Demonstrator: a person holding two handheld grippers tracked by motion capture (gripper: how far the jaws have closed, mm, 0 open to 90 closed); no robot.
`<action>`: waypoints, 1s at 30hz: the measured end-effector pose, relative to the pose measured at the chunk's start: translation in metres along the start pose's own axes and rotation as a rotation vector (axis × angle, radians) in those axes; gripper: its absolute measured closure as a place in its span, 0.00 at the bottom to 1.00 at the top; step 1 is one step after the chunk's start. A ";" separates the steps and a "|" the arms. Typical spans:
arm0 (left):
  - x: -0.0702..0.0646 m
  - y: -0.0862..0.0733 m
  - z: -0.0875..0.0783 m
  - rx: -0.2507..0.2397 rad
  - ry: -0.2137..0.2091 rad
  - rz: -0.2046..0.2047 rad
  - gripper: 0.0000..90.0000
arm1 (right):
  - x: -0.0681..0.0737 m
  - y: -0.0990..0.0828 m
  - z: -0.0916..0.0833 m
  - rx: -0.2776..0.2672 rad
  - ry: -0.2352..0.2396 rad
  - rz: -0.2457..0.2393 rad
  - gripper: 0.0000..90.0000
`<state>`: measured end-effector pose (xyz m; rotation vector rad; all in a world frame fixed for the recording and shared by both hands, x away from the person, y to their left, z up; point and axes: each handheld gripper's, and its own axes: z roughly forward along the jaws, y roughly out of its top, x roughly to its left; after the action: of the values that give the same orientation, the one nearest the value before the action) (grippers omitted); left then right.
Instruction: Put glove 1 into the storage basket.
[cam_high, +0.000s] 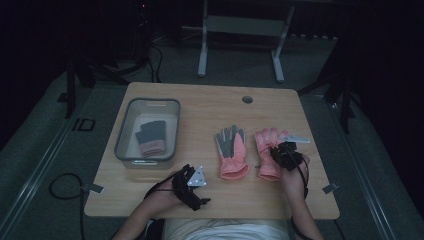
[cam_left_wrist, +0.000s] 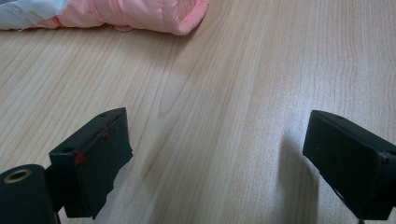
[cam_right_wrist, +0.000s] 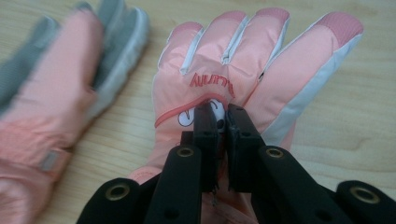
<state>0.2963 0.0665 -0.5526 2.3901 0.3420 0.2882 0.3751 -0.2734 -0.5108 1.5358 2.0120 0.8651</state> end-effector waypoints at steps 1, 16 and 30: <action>0.000 0.000 0.000 0.000 -0.001 0.001 0.08 | -0.002 -0.002 0.003 0.008 0.000 0.006 0.93; 0.000 0.000 0.001 -0.006 -0.004 -0.005 0.08 | -0.012 -0.005 0.007 -0.011 0.042 0.017 0.80; 0.000 0.000 0.001 0.002 -0.004 0.000 0.08 | -0.023 0.015 -0.011 -0.039 0.100 -0.276 0.66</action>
<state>0.2971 0.0661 -0.5538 2.3924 0.3410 0.2829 0.3837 -0.2956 -0.4932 1.1776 2.1986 0.8776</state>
